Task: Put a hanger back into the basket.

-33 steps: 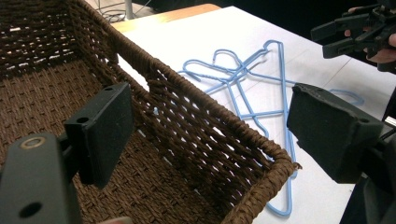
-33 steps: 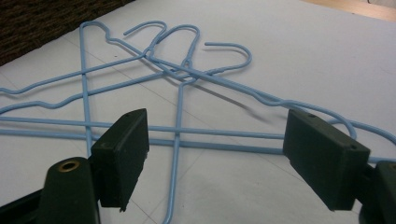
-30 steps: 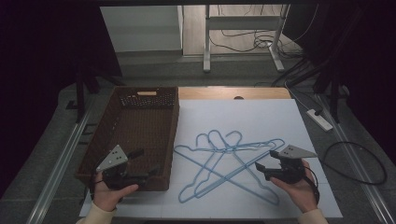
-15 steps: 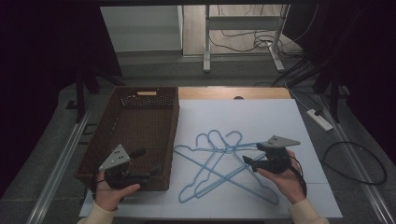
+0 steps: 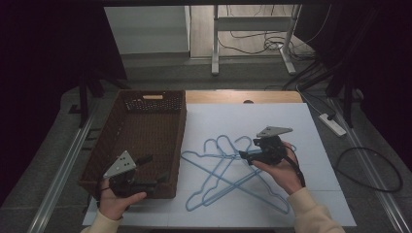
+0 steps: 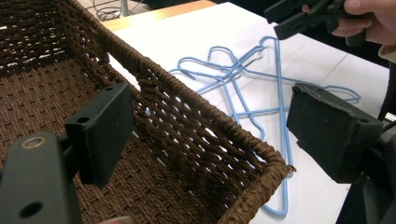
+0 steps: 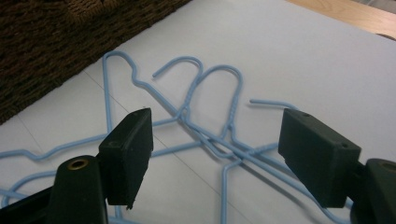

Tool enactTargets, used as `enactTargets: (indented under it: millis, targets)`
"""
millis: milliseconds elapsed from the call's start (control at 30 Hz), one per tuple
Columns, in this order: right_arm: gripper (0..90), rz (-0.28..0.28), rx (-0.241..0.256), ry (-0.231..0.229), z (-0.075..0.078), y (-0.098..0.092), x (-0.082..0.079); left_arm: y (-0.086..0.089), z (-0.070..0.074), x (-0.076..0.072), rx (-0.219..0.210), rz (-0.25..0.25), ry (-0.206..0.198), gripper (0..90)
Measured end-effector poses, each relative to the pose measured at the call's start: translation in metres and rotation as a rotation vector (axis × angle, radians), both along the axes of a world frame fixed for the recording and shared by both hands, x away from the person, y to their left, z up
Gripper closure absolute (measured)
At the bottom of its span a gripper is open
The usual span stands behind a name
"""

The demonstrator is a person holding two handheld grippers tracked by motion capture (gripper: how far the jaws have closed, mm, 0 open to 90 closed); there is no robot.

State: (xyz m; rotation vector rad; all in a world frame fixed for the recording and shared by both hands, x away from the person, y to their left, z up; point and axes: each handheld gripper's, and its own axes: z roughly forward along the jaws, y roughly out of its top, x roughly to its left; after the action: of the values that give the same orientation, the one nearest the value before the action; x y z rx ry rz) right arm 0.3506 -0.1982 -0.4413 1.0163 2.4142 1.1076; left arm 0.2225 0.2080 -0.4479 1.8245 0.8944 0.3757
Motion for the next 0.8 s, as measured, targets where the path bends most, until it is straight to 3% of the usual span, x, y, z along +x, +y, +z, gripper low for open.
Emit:
enactTargets:
  millis: [200, 500, 800]
  targets:
    - [27.9, 0.016, -0.038, 0.027, -0.002, 0.019, 0.014, 0.001, 0.0, 0.0, -0.004, 0.002, 0.002, 15.9]
    - [29.0, 0.003, -0.082, 0.135, -0.022, 0.045, 0.047, 0.002, -0.001, 0.001, -0.004, 0.0, 0.006, 15.8]
    - [35.0, 0.022, -0.141, 0.201, -0.038, 0.07, 0.064, 0.002, -0.002, 0.002, -0.001, 0.003, 0.012, 15.8]
